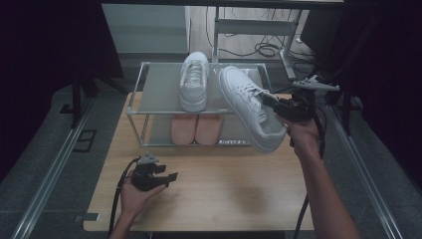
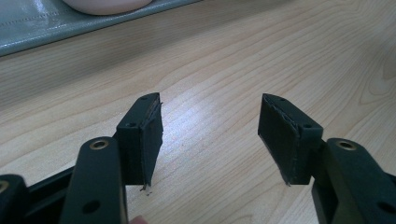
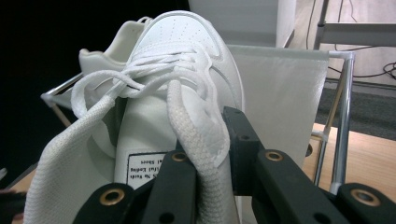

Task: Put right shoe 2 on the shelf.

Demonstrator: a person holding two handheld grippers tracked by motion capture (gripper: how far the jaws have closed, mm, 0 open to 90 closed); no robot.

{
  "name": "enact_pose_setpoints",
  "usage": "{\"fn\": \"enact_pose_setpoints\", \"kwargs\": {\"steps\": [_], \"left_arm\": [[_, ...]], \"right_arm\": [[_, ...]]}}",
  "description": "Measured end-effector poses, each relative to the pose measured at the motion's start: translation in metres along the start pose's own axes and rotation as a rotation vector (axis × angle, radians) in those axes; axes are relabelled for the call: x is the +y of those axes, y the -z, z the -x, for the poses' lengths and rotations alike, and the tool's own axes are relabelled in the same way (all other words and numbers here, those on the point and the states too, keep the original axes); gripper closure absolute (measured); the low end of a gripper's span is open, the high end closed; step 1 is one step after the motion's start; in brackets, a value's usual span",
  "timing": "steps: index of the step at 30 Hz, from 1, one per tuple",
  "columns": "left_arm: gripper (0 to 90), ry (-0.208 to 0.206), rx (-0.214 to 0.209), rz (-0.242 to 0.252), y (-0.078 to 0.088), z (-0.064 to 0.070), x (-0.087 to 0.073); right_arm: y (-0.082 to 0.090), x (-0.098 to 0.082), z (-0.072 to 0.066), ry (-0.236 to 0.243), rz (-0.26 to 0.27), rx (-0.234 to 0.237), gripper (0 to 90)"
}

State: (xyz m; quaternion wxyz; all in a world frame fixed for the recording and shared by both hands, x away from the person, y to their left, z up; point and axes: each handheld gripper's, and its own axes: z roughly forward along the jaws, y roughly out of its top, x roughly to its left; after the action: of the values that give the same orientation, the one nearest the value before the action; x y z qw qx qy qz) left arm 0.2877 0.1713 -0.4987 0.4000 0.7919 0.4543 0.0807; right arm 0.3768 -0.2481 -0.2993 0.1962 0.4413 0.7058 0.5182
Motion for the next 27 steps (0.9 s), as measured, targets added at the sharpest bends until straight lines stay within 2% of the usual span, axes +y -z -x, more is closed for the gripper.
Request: {"fn": "enact_pose_setpoints", "kwargs": {"steps": [12,13,27], "left_arm": [[40.4,0.002,0.002,-0.001,0.0,-0.001,0.0],[40.4,0.002,0.003,0.0,0.001,-0.001,0.0],[40.4,0.001,0.001,0.0,0.001,-0.002,-0.001]], "right_arm": [[-0.021,0.022,0.005,-0.034,0.003,-0.042,82.0],[-0.027,0.027,0.006,-0.04,-0.001,-0.049,82.0],[-0.056,0.041,0.008,-0.076,-0.029,-0.104,82.1]]}}
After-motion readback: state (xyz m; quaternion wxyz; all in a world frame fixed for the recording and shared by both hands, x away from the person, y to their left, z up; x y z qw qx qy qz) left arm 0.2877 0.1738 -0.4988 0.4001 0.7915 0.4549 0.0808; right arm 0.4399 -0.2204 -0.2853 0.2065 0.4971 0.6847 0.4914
